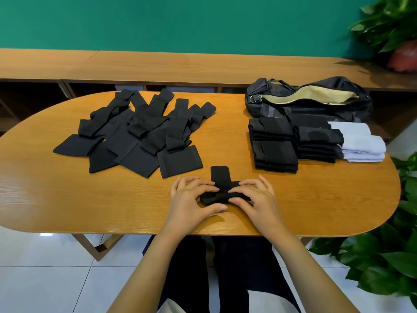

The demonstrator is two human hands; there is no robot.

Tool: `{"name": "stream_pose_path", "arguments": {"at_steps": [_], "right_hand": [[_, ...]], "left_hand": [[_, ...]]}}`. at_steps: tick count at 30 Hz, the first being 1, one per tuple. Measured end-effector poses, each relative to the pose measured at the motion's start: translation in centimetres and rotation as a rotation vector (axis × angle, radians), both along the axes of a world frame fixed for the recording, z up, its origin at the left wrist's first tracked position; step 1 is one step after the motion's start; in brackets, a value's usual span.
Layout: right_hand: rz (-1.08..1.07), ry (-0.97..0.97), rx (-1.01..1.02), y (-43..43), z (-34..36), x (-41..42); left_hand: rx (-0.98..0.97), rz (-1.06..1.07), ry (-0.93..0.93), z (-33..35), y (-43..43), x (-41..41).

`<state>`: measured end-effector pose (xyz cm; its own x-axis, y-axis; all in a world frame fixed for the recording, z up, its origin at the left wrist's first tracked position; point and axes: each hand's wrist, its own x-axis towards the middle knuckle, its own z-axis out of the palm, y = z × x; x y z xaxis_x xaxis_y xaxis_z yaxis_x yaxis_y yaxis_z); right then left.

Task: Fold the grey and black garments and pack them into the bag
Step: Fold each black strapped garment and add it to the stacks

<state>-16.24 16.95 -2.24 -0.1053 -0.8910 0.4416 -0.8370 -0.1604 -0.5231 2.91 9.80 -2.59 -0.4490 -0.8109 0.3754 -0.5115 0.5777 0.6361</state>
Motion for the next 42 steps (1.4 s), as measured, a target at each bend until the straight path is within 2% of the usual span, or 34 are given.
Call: {"name": "stream_pose_path", "arguments": {"at_steps": [9,14,18,22,27,32,36,42], "right_hand": [[-0.041,-0.171,0.01,0.3,0.4,0.1],[-0.11,-0.082,0.09,0.1,0.4,-0.1],[-0.226,-0.149,0.155,0.0,-0.2,-0.5],[-0.231,-0.244,0.155,-0.1,-0.4,-0.7],[-0.245,-0.265,0.125,-0.2,-0.4,-0.7],[-0.226,-0.117,0.075,0.0,0.3,-0.3],[-0.195,0.009,0.172,0.1,0.3,0.0],[-0.151,-0.023,0.216,-0.2,0.4,0.1]], "left_hand": [[-0.003,0.023,0.003,0.0,0.0,-0.1],[0.045,0.099,0.108,0.1,0.1,-0.1],[0.108,0.137,0.111,0.1,0.1,-0.1],[0.096,0.123,0.146,0.1,-0.1,0.0],[0.124,0.166,0.144,0.3,0.1,0.0],[0.032,0.162,0.064,0.5,-0.1,0.0],[0.059,0.069,-0.091,0.4,0.0,0.0],[0.054,0.076,-0.105,0.2,0.1,0.1]]}}
